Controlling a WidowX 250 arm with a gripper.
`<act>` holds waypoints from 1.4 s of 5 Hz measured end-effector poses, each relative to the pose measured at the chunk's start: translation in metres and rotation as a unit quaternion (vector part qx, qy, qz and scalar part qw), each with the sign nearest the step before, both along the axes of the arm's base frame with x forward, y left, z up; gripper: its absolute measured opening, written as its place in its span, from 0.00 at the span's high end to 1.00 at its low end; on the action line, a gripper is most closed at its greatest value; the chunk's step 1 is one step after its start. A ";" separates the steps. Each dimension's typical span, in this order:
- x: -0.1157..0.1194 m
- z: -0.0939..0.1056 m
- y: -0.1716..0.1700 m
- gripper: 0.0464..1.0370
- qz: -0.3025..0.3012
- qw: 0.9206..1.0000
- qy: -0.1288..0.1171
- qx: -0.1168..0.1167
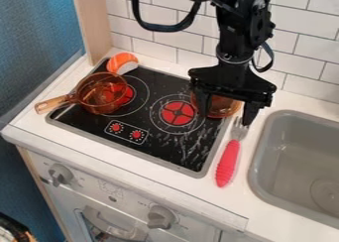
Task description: Move the brown pot to the bottom right corner of the stove
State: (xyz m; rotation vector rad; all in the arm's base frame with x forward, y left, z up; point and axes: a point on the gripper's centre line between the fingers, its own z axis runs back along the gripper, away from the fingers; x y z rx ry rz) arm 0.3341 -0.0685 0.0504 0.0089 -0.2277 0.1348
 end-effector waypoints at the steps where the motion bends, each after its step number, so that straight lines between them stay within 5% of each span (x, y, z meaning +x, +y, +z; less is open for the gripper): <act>1: -0.003 -0.010 0.000 0.04 0.001 1.000 0.016 0.002; 2: -0.012 -0.012 0.022 0.04 0.034 0.999 0.031 -0.006; 4: -0.023 -0.002 0.087 0.04 0.175 0.984 -0.001 -0.032; 6: -0.030 -0.014 0.152 0.04 0.357 0.933 -0.020 -0.031; 7: -0.027 -0.022 0.182 0.04 0.434 0.900 -0.021 -0.023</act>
